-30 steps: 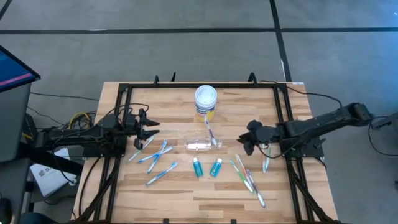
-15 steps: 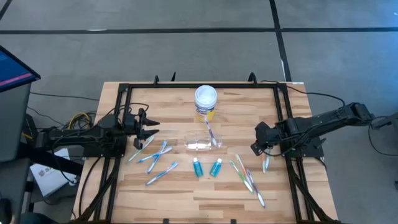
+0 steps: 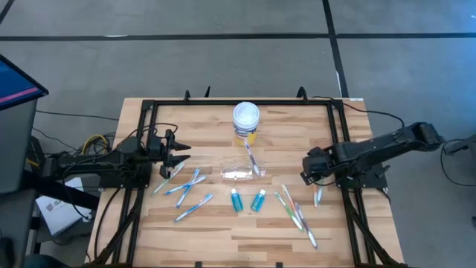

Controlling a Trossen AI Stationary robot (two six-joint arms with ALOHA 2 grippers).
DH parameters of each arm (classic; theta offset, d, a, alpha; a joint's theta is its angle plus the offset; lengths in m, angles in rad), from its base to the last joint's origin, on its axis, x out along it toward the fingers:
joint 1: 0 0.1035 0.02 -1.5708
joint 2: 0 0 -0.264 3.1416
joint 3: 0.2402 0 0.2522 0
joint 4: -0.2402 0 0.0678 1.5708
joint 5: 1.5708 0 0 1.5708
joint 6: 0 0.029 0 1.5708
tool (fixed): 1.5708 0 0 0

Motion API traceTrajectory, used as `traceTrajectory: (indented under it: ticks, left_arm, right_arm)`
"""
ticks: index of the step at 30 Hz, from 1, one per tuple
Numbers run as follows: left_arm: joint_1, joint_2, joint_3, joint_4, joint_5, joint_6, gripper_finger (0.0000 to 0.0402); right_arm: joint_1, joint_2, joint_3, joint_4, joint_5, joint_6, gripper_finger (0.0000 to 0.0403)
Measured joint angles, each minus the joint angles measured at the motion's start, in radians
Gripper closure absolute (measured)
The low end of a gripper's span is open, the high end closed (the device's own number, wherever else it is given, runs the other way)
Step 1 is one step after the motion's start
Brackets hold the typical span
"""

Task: Pick & Place toothbrushing station
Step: Put the right orange toothbrush into the transparent organizer

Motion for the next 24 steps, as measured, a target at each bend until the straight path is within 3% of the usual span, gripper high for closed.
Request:
traceTrajectory:
  ticks: [10, 24]
  left_arm:
    - [0.000, 0.000, 0.000, 0.000, 0.000, 0.000, 0.0247]
    - [0.000, 0.000, 0.000, 0.000, 0.000, 0.000, 0.0247]
  right_arm:
    - [-0.034, 0.138, 0.000, 0.009, 0.006, -0.066, 0.0212]
    - [-0.034, 0.281, 0.003, 0.086, 0.007, -0.113, 0.0233]
